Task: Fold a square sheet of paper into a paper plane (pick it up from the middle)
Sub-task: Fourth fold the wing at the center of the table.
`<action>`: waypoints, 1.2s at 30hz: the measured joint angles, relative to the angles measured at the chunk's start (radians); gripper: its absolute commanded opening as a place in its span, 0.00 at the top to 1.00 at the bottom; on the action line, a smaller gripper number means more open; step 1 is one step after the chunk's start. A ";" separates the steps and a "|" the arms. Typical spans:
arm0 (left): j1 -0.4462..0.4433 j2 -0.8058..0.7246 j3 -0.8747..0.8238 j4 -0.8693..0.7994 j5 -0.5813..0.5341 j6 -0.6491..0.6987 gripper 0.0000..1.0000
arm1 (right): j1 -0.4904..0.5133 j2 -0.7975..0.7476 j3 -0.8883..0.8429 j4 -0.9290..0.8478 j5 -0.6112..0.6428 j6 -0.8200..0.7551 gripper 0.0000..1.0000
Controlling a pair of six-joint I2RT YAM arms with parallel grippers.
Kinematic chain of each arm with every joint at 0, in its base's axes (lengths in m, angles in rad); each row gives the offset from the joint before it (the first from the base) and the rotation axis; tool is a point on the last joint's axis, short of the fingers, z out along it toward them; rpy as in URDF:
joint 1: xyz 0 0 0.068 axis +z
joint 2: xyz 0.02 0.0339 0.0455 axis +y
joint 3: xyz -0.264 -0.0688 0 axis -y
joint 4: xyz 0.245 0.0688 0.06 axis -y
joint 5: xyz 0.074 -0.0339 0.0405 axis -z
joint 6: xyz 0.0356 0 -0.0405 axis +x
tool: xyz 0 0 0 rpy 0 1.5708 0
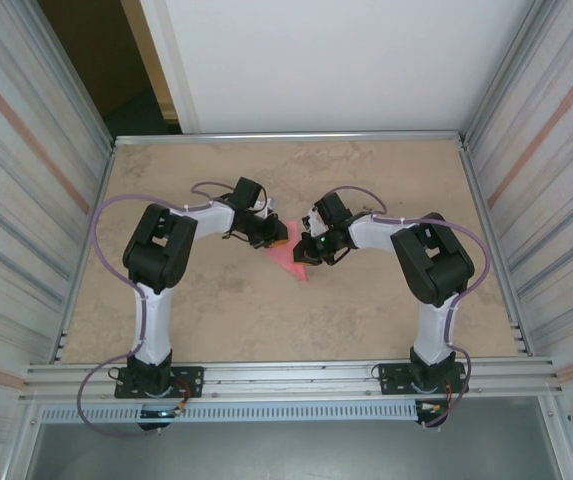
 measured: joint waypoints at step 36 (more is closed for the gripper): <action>-0.022 0.047 0.152 -0.238 -0.098 0.015 0.84 | 0.019 -0.172 -0.286 0.062 -0.015 0.051 0.91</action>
